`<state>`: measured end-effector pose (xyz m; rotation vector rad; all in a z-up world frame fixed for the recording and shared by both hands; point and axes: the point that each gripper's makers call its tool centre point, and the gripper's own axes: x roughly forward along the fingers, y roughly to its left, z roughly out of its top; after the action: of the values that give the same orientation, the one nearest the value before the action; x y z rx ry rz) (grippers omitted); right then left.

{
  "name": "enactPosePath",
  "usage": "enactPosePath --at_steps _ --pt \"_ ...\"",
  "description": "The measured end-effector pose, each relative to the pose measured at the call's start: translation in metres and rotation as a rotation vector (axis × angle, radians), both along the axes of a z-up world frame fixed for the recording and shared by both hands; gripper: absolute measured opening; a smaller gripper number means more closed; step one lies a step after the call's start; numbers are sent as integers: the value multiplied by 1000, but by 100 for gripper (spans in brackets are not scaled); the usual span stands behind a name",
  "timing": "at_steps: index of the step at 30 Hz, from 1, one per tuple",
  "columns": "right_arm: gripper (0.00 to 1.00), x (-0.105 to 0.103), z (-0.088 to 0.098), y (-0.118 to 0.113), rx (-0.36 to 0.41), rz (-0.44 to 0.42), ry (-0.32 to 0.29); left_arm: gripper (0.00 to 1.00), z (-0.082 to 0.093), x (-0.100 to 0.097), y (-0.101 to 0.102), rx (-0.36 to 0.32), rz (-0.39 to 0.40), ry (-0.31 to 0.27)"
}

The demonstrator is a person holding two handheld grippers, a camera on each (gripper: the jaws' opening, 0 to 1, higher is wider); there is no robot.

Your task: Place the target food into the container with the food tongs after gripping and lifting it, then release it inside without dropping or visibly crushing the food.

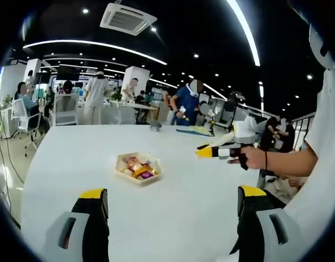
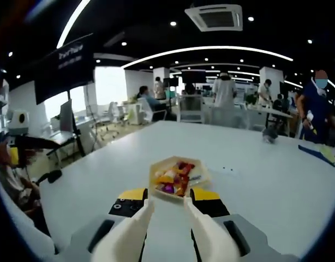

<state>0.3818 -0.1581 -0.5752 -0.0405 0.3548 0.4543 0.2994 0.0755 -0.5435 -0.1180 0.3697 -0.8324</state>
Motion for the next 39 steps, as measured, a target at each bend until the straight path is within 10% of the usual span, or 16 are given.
enactPosePath --at_steps 26,39 --pt "30 -79 13 -26 85 -136 -24 99 4 14 -55 -4 -185 -24" --pt "30 -96 43 17 222 44 -69 83 3 -7 -78 -132 -290 84"
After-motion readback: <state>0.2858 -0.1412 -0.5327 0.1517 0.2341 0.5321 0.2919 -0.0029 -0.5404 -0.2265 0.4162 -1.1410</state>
